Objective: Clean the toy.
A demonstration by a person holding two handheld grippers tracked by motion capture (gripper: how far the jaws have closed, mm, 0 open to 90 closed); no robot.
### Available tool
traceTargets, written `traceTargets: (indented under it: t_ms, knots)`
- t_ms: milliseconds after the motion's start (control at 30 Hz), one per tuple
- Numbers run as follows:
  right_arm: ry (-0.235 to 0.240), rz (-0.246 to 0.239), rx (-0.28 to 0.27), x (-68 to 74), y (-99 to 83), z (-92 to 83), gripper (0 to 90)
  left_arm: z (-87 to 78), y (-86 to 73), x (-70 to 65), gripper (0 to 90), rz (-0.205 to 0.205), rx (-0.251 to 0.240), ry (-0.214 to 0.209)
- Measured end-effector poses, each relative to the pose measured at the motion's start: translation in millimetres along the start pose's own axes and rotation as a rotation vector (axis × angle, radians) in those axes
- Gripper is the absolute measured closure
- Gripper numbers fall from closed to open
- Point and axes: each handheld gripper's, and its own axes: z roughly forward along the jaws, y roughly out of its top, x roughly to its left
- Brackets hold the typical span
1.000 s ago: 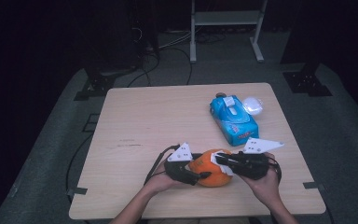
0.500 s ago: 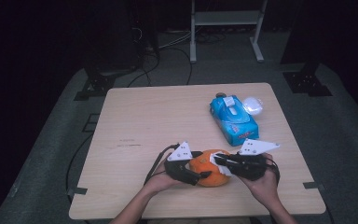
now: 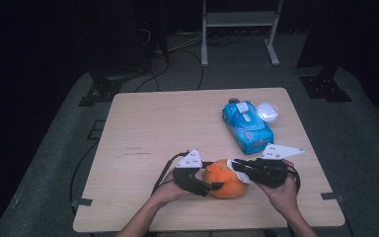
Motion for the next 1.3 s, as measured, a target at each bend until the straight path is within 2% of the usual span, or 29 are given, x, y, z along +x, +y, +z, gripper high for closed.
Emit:
traceTargets:
  t_ms: [67,133,167,233,300,367,467,533,600,667,733,800,867,933,1000,1067,1200,1300]
  knots:
    - [-0.005,0.001,0.024,-2.4,-3.6,3.5,82.1,1.5,-0.4,-2.4,23.3,0.019,0.025,0.015]
    - [0.008,0.037,0.033,-7.1,-8.8,7.8,82.1,4.0,-3.7,-1.1,22.2,0.012,0.034,0.02]
    - [0.008,0.036,0.032,-7.6,-8.9,8.3,82.2,4.6,-4.7,-0.4,22.6,0.008,0.037,0.022]
    - [0.0,0.024,0.03,-2.1,-6.0,7.9,82.3,5.4,-4.7,-0.7,23.2,-0.007,0.039,0.037]
    - [0.009,0.008,0.021,5.9,-3.1,8.2,82.2,6.3,-4.5,-1.9,23.3,-0.003,0.047,0.046]
    - [0.003,-0.027,0.022,12.4,-0.6,9.1,82.2,5.9,-5.5,-1.6,23.3,-0.01,0.047,0.048]
    - [0.002,-0.029,0.02,11.7,-0.7,8.4,82.2,4.8,-6.7,-0.7,24.6,-0.013,0.045,0.049]
    - [-0.017,-0.023,0.022,7.9,-1.3,5.7,82.3,5.4,-6.7,-1.0,26.1,-0.017,0.04,0.063]
    - [-0.012,-0.005,0.003,6.7,-0.2,1.4,82.3,6.7,-5.8,-0.6,27.0,-0.034,0.033,0.074]
    - [0.003,-0.018,-0.013,12.1,2.3,-0.4,82.3,8.7,-5.9,-0.7,27.3,-0.049,0.02,0.08]
    - [0.026,-0.045,-0.006,20.0,4.4,3.3,82.3,10.3,-5.2,-2.3,27.5,-0.045,0.022,0.075]
    - [0.004,-0.085,0.03,24.6,3.5,10.2,82.3,10.0,-5.0,-3.7,27.2,-0.031,0.036,0.067]
    - [-0.01,-0.076,0.041,19.3,0.7,12.2,82.3,9.1,-6.7,-3.2,27.0,-0.035,0.034,0.062]
    - [-0.058,-0.065,0.05,9.9,-1.9,9.6,82.4,8.9,-7.2,-2.7,27.0,-0.038,0.033,0.061]
    - [-0.062,-0.013,0.048,1.2,-5.4,4.9,82.4,9.4,-6.2,-3.9,26.6,-0.039,0.034,0.059]
    - [-0.054,0.006,0.032,1.7,-6.4,3.0,82.5,11.6,-5.1,-6.1,26.2,-0.036,0.035,0.063]
    - [-0.028,-0.057,0.032,15.7,0.3,8.6,82.4,11.7,-4.7,-8.9,25.2,-0.03,0.042,0.069]
    - [-0.029,-0.06,0.05,11.1,-2.9,10.8,82.4,8.6,-4.9,-6.4,20.9,-0.007,0.032,0.039]
